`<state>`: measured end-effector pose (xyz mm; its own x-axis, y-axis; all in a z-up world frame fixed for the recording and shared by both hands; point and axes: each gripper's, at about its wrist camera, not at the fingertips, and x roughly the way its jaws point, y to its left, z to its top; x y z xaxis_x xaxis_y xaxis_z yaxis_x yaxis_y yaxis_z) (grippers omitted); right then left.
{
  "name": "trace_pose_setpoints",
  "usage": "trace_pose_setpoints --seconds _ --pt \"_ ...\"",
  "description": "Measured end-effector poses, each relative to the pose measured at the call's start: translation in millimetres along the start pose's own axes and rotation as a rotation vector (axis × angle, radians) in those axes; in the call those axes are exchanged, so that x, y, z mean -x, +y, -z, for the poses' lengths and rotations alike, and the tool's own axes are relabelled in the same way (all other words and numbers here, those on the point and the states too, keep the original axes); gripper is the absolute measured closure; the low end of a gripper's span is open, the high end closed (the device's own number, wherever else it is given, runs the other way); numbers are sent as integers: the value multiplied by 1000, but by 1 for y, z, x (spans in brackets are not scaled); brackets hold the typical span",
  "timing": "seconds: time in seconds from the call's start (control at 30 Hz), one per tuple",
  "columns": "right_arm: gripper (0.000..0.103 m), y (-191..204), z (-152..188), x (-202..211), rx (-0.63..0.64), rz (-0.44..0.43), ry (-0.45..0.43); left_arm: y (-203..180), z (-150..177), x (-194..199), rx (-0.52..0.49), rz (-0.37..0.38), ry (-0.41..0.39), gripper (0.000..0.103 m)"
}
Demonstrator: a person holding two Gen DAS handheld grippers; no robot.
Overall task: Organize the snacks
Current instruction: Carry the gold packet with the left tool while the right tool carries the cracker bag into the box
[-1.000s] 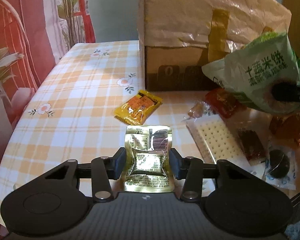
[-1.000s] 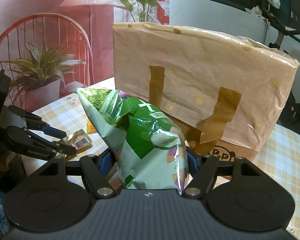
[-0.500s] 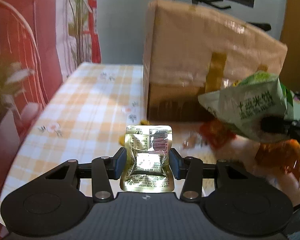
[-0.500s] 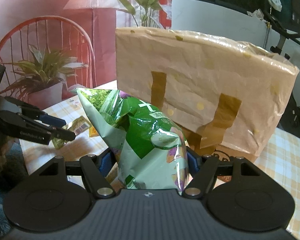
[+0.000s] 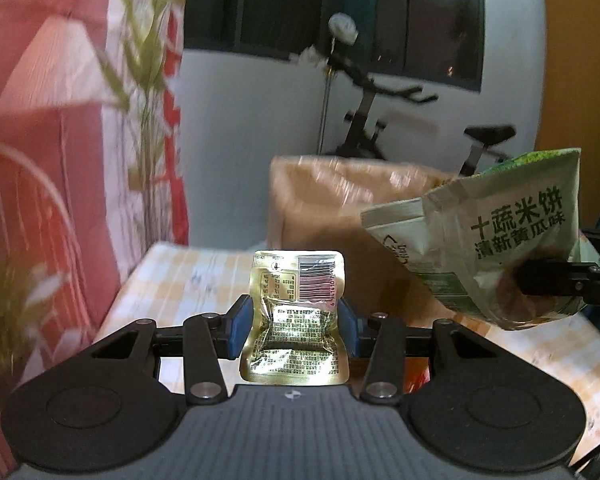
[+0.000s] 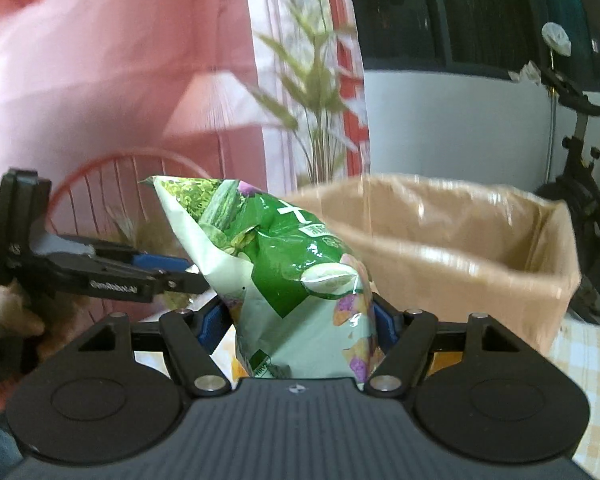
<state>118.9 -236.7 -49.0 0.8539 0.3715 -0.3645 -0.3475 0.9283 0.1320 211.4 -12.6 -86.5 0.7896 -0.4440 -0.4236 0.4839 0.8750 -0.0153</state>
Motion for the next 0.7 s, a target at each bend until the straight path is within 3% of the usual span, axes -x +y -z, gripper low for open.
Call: trace_pose_setpoints --seconds 0.33,0.5,0.7 --pt "31 -28 -64 25 -116 4 -160 -27 -60 -6 -26 50 -119 54" --pt "31 -48 -89 22 -133 75 -200 -36 -85 -29 -32 70 -126 54" --pt "31 -81 -105 -17 -169 175 -174 -42 -106 -72 -25 82 -79 54"
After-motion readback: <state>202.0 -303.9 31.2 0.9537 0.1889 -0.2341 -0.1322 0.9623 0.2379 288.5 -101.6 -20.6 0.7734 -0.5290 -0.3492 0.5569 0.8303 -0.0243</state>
